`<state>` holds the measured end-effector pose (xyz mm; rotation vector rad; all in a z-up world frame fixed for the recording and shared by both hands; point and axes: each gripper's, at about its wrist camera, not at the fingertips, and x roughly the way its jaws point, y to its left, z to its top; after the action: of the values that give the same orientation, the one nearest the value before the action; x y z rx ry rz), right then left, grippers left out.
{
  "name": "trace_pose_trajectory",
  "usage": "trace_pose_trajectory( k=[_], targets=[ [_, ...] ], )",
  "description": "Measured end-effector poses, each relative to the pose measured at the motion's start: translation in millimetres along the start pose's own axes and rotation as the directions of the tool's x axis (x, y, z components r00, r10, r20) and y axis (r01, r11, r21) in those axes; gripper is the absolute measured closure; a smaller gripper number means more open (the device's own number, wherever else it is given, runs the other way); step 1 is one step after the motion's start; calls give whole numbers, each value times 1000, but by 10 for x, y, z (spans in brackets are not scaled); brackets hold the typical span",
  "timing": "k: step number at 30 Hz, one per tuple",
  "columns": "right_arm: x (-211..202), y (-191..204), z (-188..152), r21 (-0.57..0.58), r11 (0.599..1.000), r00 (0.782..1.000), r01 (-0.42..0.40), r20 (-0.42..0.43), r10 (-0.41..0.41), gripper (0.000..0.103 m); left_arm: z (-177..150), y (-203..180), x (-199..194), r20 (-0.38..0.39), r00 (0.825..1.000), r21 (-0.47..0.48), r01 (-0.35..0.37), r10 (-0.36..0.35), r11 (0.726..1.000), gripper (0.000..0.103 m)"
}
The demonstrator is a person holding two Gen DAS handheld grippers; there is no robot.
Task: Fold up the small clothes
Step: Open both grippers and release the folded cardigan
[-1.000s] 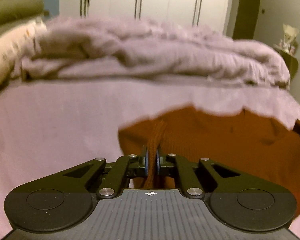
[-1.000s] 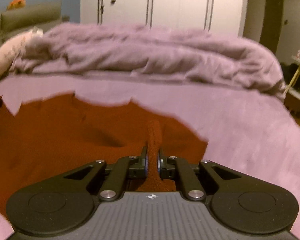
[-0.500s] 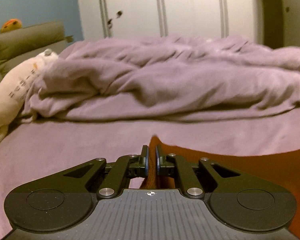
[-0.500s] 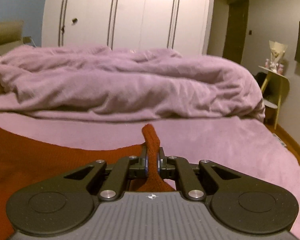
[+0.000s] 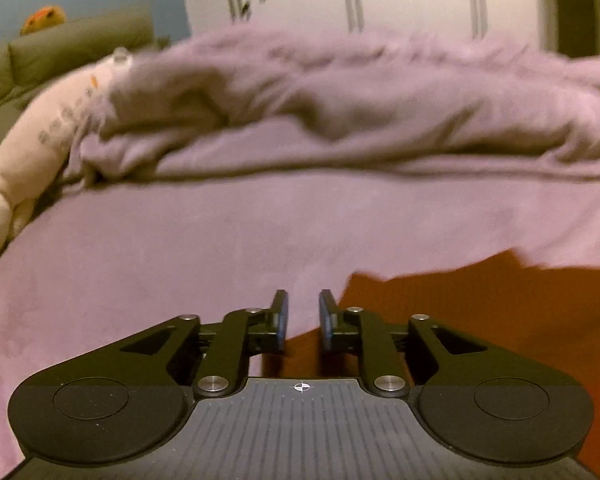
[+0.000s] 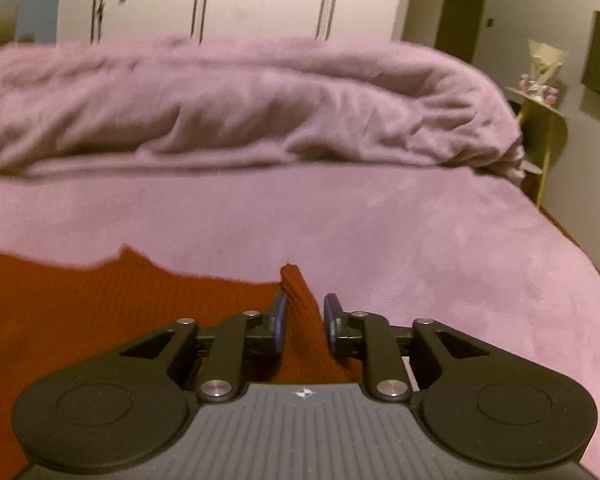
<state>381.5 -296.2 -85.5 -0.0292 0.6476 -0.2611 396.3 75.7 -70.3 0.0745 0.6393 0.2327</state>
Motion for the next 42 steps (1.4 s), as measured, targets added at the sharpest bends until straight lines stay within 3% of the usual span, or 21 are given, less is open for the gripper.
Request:
trace_pose_trajectory(
  k=[3,4,5,6,8,9,11,12,13,15,18,20,23,25,29,31,35,37,39,40,42],
  targets=[
    [-341,131,-10,-6,988,986,-152,65,152,82,-31,-121,-343,20,989,-29,148,-147,989,60],
    [-430,233,-39,-26,972,970,-234,67,235,78,-79,-200,-412,4,977,-41,211,-211,977,49],
    [-508,374,-85,-58,946,945,-320,56,323,76,-139,-297,-435,-17,966,-37,257,-257,966,44],
    [-549,487,-128,-85,923,925,-374,40,379,73,-199,-400,-426,-38,959,-11,280,-280,960,43],
    [-578,707,-233,-152,881,892,-448,-2,453,73,-354,-585,-343,-70,965,64,256,-252,964,43],
    [-560,777,-289,-189,876,894,-443,-13,449,73,-442,-606,-281,-60,970,74,238,-234,969,40],
    [-465,773,-400,-232,891,917,-390,-15,397,72,-526,-557,-243,-20,971,56,240,-239,969,31],
    [-426,700,-437,-236,902,928,-361,4,373,66,-526,-503,-214,-22,969,27,248,-247,968,28],
    [-386,589,-455,-221,916,938,-334,16,346,53,-516,-449,-199,-30,965,-5,261,-261,965,28],
    [-341,340,-452,-156,941,951,-301,24,308,47,-518,-384,-189,-34,965,-8,259,-260,966,28],
    [-312,-46,-512,-112,974,979,-197,23,201,56,-518,-253,-211,-27,972,10,233,-233,972,28],
    [-315,-335,-568,-51,982,983,-182,13,183,59,-537,-143,-237,-31,973,-20,230,-230,973,28],
    [-483,-533,-633,-64,994,995,-94,9,95,60,-544,32,-307,-60,967,-66,243,-247,968,27],
    [-650,-640,-668,-23,996,997,-81,7,81,60,-543,159,-401,-80,968,-87,232,-238,969,25],
    [-1043,-776,-804,90,979,983,-183,-5,184,60,-665,440,-657,-127,961,-54,242,-247,969,24],
    [-1143,-761,-906,82,974,976,-213,-20,216,60,-766,577,-742,-134,962,-44,233,-237,972,22],
    [-1121,-802,-1014,56,980,980,-193,-30,194,58,-868,900,-781,-157,952,-154,239,-263,959,20],
    [-1169,-792,-1009,43,992,993,-119,-19,120,57,-871,1001,-798,-158,954,-188,225,-255,956,23],
    [-1174,-753,-976,-6,1000,999,29,-34,-29,63,-875,1074,-807,-166,961,-193,187,-220,963,28],
    [-1188,-761,-967,-7,998,997,57,-47,-57,65,-880,1111,-802,-178,963,-196,169,-204,966,29],
    [-1300,-776,-960,-1,1000,999,30,-33,-30,65,-892,1203,-817,-192,954,-237,181,-229,955,32]
  ],
)
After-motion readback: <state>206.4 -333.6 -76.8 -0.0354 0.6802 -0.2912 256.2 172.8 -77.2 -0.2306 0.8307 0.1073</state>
